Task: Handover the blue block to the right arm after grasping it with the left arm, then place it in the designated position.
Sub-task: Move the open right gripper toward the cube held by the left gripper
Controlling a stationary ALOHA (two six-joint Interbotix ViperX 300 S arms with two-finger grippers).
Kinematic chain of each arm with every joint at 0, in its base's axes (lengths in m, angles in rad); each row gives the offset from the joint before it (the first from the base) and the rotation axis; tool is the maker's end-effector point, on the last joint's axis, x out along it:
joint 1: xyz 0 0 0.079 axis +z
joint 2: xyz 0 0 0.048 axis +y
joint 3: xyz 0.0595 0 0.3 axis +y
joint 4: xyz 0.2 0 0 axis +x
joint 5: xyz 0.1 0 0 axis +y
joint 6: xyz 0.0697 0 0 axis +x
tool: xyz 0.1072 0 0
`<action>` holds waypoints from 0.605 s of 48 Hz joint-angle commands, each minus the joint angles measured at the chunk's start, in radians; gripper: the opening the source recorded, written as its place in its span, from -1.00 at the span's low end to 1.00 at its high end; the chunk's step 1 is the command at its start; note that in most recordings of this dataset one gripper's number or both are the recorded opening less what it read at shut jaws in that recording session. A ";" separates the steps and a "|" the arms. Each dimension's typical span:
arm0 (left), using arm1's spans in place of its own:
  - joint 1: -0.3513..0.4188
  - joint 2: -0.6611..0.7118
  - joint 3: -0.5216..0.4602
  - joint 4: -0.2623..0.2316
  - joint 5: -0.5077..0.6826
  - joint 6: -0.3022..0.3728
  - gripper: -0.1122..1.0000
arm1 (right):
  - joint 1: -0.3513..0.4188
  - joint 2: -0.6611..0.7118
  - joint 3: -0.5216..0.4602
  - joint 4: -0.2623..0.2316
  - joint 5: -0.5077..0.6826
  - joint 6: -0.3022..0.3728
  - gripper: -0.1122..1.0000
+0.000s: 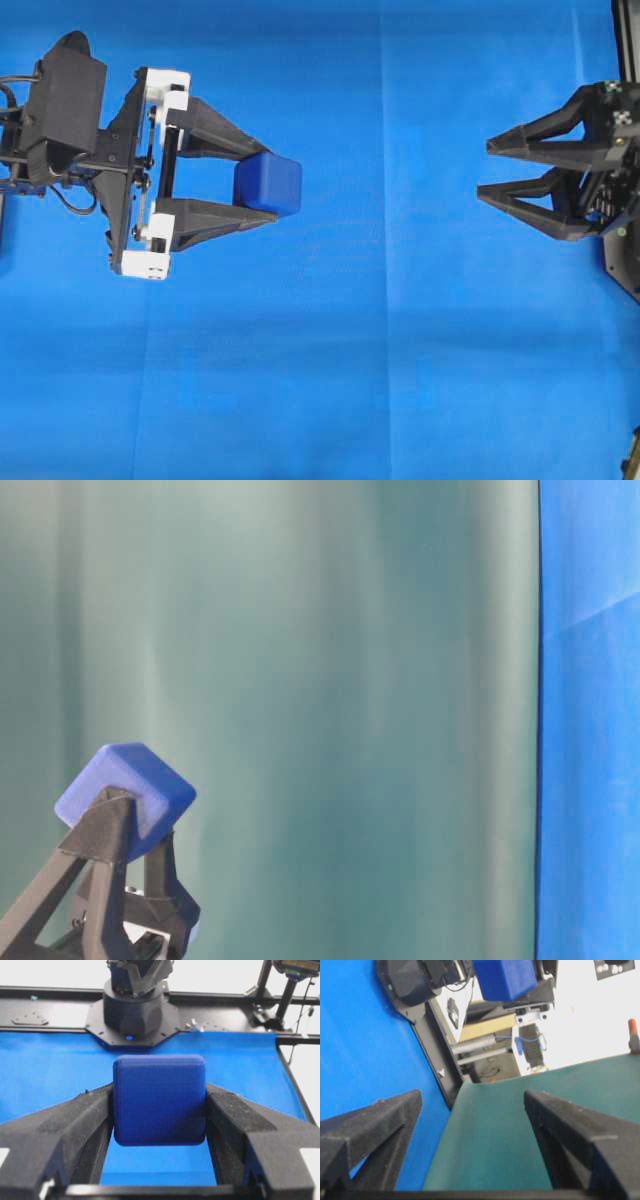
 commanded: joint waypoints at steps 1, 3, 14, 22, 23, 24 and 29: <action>-0.003 -0.017 -0.014 -0.002 -0.012 0.000 0.08 | 0.008 0.014 -0.021 -0.032 -0.003 -0.005 0.93; -0.003 -0.015 -0.014 -0.002 -0.012 -0.002 0.08 | 0.009 0.017 -0.021 -0.052 -0.003 -0.006 0.93; -0.003 -0.017 -0.012 -0.002 -0.012 -0.002 0.08 | 0.009 0.015 -0.023 -0.075 -0.011 -0.006 0.93; -0.003 -0.017 -0.014 -0.002 -0.012 -0.002 0.08 | 0.009 0.015 -0.023 -0.075 -0.011 -0.006 0.93; -0.003 -0.017 -0.012 -0.002 -0.012 -0.002 0.08 | 0.009 0.015 -0.023 -0.075 -0.012 -0.006 0.93; -0.003 -0.017 -0.012 -0.002 -0.012 -0.002 0.08 | 0.009 0.015 -0.023 -0.075 -0.012 -0.006 0.93; -0.003 -0.017 -0.012 -0.002 -0.012 -0.002 0.08 | 0.009 0.015 -0.025 -0.075 -0.014 -0.006 0.93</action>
